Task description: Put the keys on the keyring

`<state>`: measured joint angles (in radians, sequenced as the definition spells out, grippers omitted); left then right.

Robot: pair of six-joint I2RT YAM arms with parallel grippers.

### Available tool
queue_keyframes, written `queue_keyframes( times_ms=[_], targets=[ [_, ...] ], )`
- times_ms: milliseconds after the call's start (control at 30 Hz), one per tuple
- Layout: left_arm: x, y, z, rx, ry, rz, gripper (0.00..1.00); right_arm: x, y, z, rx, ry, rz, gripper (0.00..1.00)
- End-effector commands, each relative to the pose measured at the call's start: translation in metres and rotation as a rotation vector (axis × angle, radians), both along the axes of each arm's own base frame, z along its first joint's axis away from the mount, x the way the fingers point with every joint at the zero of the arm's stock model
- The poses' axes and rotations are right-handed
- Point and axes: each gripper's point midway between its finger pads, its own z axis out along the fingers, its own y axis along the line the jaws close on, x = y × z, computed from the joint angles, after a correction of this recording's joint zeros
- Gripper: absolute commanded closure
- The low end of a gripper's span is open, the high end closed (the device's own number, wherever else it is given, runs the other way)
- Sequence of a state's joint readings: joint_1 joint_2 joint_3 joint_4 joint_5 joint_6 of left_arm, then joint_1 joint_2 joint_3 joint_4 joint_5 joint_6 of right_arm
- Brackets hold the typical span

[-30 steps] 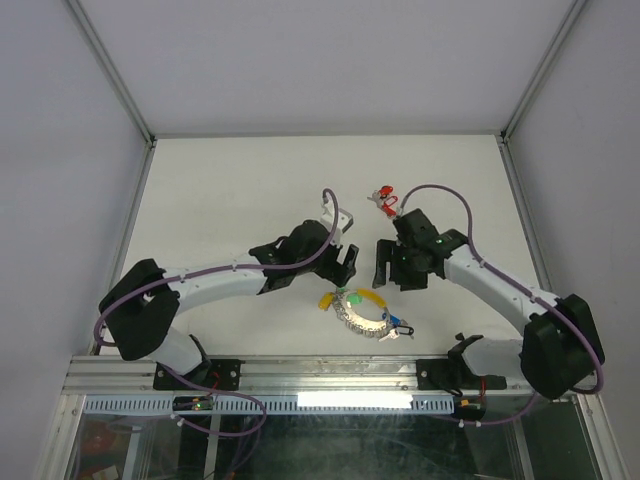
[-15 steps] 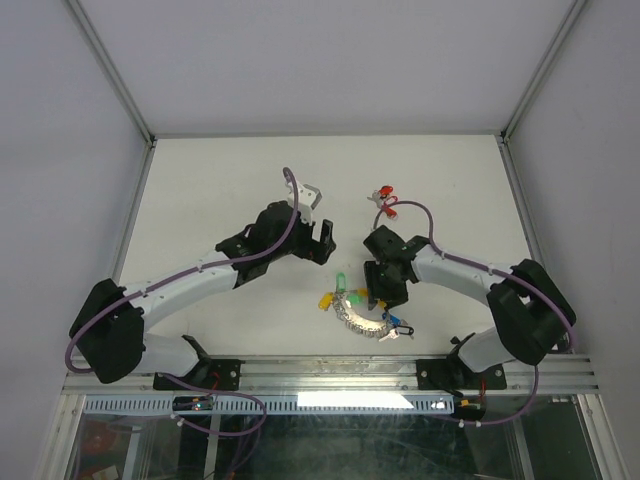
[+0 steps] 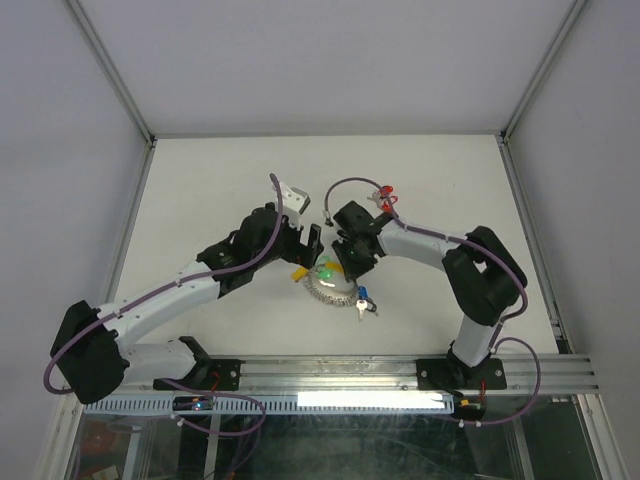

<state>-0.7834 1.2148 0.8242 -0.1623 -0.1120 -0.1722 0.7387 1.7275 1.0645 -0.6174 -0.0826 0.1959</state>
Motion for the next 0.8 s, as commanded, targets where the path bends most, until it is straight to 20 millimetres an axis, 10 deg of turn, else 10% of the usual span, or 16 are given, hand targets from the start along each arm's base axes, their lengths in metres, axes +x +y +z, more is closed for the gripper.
queue_keyframes(
  times_ms=[0, 100, 267, 533, 767],
  targets=[
    [0.001, 0.018, 0.019, -0.009, -0.076, 0.038, 0.13, 0.06, 0.056, 0.027, 0.119, -0.219, 0.239, 0.66],
    [-0.001, 0.021, 0.02, -0.007, -0.075, 0.039, 0.13, 0.083, 0.065, 0.047, 0.141, -0.319, 0.185, 0.42],
    [-0.001, 0.017, 0.011, -0.014, -0.041, 0.045, 0.13, 0.08, 0.037, 0.072, 0.163, -0.404, -0.041, 0.31],
    [0.013, 0.008, 0.004, -0.038, 0.002, 0.058, 0.13, -0.025, 0.067, 0.074, 0.509, -0.078, -0.006, 0.53],
    [0.014, 0.01, 0.005, -0.049, 0.007, 0.059, 0.16, -0.041, 0.061, 0.043, 0.421, -0.001, -0.059, 0.8]
  ],
)
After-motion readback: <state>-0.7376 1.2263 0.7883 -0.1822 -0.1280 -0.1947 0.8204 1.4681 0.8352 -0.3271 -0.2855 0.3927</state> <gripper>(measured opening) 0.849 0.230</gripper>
